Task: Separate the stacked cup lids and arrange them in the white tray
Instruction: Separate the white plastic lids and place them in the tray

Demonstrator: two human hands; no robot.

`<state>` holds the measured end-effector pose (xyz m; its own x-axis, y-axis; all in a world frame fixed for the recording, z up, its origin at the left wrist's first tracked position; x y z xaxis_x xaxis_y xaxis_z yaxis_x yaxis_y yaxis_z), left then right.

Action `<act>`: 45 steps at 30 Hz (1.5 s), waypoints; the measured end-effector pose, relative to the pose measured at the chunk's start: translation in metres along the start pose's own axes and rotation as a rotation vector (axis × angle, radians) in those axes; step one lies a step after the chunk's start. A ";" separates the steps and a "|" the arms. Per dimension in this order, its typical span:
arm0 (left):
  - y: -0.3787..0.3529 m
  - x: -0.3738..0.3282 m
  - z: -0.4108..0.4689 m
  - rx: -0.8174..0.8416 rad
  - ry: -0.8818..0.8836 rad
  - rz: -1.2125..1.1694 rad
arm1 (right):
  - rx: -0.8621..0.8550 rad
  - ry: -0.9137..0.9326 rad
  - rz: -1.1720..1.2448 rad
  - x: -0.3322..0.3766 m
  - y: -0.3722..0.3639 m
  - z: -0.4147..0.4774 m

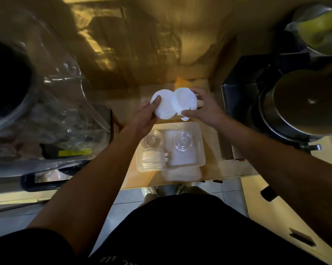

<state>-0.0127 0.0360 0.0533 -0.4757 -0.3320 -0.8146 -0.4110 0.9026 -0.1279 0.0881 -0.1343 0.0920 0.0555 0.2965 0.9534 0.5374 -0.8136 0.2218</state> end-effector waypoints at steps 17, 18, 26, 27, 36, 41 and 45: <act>0.000 -0.018 -0.052 0.090 -0.024 0.020 | 0.116 0.134 0.002 0.051 -0.020 -0.035; 0.000 -0.018 -0.054 0.088 -0.026 0.012 | 0.125 0.133 0.007 0.054 -0.021 -0.037; -0.009 -0.029 -0.067 0.127 -0.081 -0.031 | 0.179 0.129 0.038 0.066 -0.029 -0.048; -0.010 -0.030 -0.069 0.140 -0.091 -0.040 | 0.189 0.127 0.032 0.065 -0.029 -0.049; -0.011 -0.039 -0.072 0.113 -0.064 -0.100 | 0.259 0.138 0.016 0.071 -0.032 -0.048; -0.011 -0.038 -0.070 0.105 -0.018 -0.134 | 0.274 0.123 0.044 0.071 -0.032 -0.049; -0.012 -0.036 -0.068 0.122 -0.008 -0.128 | 0.247 0.086 0.133 0.068 -0.028 -0.048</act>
<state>-0.0435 0.0185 0.1225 -0.4190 -0.4442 -0.7919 -0.3702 0.8800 -0.2977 0.0361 -0.1151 0.1608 0.0736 0.1429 0.9870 0.7196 -0.6928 0.0467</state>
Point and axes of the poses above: each hand's wrist, its own z-axis towards the middle knuckle, its own y-axis out of the back of the hand, x = y × z, the point moved 9 cm from there along z, towards the middle knuckle, and after that the axes turned 14 degrees about z, right-handed, at the moved point
